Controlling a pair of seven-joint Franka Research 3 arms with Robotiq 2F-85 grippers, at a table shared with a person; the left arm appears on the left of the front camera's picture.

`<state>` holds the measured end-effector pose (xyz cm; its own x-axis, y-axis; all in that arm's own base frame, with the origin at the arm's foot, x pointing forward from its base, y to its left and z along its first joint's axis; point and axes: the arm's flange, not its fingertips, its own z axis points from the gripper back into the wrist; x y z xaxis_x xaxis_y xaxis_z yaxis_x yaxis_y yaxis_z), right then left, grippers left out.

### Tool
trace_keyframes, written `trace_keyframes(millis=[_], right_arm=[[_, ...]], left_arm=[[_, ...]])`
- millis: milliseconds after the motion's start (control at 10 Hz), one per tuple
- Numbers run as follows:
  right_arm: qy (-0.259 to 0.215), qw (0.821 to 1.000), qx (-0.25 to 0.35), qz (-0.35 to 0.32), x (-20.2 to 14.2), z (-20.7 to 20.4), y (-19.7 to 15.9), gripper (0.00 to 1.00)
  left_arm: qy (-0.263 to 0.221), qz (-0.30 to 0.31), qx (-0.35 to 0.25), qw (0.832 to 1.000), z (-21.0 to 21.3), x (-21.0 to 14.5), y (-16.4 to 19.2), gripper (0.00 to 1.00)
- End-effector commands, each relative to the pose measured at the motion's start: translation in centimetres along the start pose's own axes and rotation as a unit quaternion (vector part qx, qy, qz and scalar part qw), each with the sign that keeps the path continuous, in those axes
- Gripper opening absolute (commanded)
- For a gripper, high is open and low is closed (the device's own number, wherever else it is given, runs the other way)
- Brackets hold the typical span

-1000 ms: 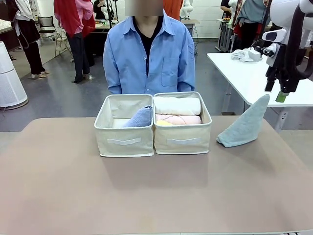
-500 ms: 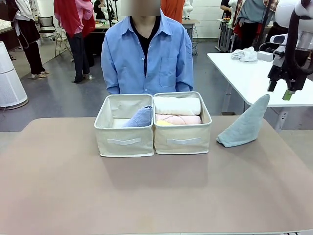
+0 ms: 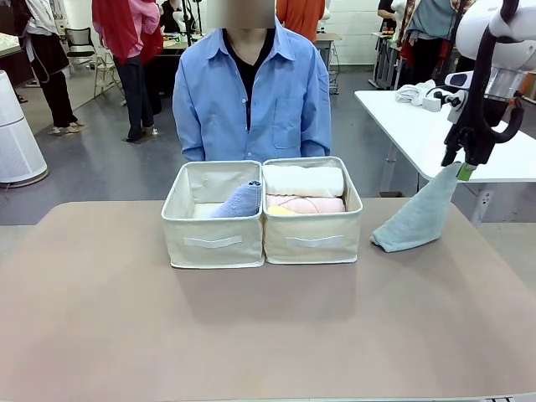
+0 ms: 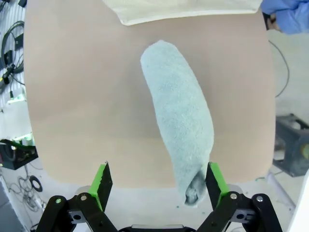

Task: Sort the towels based on their folding style.
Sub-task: Pick up another triangle-folded towel from the table and place it in the left Fabric basket.

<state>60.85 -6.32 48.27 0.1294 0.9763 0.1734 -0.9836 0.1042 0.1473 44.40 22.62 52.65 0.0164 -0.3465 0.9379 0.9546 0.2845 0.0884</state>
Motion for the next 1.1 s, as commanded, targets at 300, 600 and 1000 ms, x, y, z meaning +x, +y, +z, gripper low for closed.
trace_keyframes(millis=[300,600,1000], right_arm=[[-0.013,0.999,-0.004,0.033,-0.1,-1.1,-1.3,1.0],[0.006,0.999,-0.019,0.047,-0.7,-2.0,-2.0,1.0],[0.019,0.995,-0.033,0.09,-1.1,-2.3,-1.8,0.33]], left_arm=[[0.003,-0.004,-0.001,1.0,0.1,0.0,-0.2,1.0],[0.003,-0.004,-0.001,1.0,0.1,0.0,-0.2,1.0],[0.003,-0.004,-0.001,1.0,0.1,0.0,-0.2,1.0]])
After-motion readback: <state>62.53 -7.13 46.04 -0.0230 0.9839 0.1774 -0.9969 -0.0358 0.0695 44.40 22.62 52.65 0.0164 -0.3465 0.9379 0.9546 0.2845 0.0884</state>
